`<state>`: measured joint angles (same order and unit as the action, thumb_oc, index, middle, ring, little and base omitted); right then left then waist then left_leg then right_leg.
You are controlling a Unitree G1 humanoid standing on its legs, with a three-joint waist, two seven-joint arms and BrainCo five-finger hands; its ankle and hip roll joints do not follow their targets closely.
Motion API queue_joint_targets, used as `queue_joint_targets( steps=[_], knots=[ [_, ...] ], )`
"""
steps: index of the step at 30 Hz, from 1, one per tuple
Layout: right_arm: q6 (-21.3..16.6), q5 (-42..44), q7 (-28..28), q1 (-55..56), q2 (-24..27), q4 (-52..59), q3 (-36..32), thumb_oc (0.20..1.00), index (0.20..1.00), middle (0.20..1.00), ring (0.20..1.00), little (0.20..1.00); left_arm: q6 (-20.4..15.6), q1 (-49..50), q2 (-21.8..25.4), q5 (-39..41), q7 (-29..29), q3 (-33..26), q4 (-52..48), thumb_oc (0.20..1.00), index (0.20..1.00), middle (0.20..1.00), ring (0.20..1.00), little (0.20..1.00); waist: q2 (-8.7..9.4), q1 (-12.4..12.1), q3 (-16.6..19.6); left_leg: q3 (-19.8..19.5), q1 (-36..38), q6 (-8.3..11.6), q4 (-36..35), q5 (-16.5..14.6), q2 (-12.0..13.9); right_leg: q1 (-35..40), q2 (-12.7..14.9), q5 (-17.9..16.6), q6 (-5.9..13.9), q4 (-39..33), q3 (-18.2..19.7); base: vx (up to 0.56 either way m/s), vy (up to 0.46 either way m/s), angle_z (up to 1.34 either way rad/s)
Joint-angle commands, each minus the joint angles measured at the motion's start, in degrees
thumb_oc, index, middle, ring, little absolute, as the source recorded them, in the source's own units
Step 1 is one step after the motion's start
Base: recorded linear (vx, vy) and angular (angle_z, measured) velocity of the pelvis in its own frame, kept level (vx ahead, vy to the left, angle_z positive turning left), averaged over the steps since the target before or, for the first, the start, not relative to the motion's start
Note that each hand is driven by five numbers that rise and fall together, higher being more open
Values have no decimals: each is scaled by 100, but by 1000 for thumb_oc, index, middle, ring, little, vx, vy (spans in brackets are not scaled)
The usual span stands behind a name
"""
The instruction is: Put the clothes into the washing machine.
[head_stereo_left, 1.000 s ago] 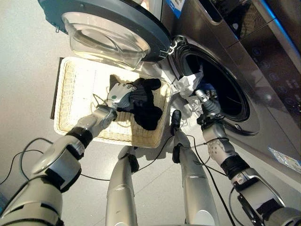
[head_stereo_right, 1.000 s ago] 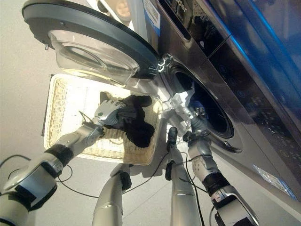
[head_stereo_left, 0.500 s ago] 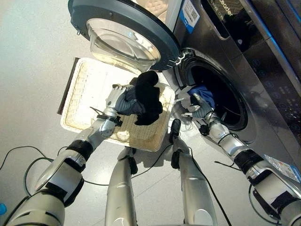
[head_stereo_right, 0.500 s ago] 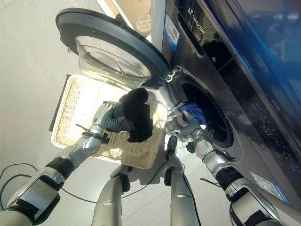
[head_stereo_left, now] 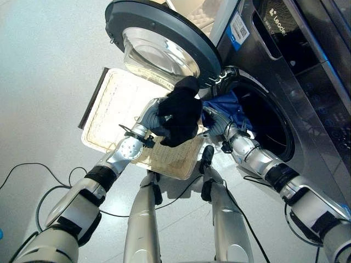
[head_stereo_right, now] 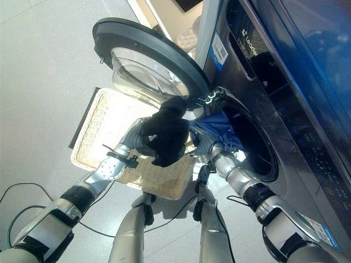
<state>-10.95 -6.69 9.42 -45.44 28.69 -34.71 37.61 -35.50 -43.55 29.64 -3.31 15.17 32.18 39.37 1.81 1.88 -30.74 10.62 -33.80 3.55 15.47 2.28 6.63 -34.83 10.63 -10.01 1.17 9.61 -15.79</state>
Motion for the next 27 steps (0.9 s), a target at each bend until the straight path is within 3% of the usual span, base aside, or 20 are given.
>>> queue_joint_targets(
  steps=[1, 5, 6, 13, 19, 27],
  knots=[
    [-339, 476, -155, -309, 13, 291, -195, 1000, 1000, 1000, 1000, 1000, -427, -132, -278, 411, -285, -176, -610, 200, 200, 200, 200, 200, -247, -253, 95, 371, 113, 202, -191, -166, -265, -71, 53, 907, 674, 953, -198, 7, 3, 5],
    [-304, 890, -337, -301, -107, 325, -259, 1000, 1000, 1000, 1000, 1000, -394, -171, -353, 614, -537, -127, -711, 200, 200, 200, 200, 200, -272, -247, 95, 381, 105, 181, -206, -157, -279, -94, 52, 900, 660, 953, -186, 7, 7, 4],
    [-334, 1332, -548, -257, -197, 353, -327, 1000, 1000, 1000, 1000, 1000, -385, -181, -407, 786, -745, -105, -769, 200, 200, 200, 200, 200, -278, -240, 95, 374, 71, 169, -174, -166, -287, -126, 55, 903, 650, 972, -169, 15, 8, 4],
    [-320, 2361, -990, -124, -443, 372, -475, 1000, 1000, 1000, 1000, 1000, -375, -168, -666, 1768, -1703, -45, -1005, 200, 200, 200, 200, 200, -276, -200, 95, 356, 67, 154, -120, -197, -321, -131, 22, 897, 631, 965, -97, 4, 1, 0],
    [-643, 3629, -1422, -13, -700, 236, -771, 1000, 1000, 1000, 1000, 1000, 61, -231, -936, 2661, -2881, 137, -1118, 200, 200, 200, 200, 200, -250, -147, 95, 365, 59, 131, -61, -224, -321, -142, -17, 878, 624, 987, -29, 0, 0, 0],
    [-763, 3986, -1612, 11, -775, 284, -862, 1000, 1000, 1000, 1000, 1000, 280, -264, -993, 2773, -3093, 227, -1076, 200, 200, 200, 200, 200, -223, -112, 95, 386, 77, 133, -69, -222, -315, -126, -49, 859, 628, 958, -7, 0, 0, 0]
  ],
)
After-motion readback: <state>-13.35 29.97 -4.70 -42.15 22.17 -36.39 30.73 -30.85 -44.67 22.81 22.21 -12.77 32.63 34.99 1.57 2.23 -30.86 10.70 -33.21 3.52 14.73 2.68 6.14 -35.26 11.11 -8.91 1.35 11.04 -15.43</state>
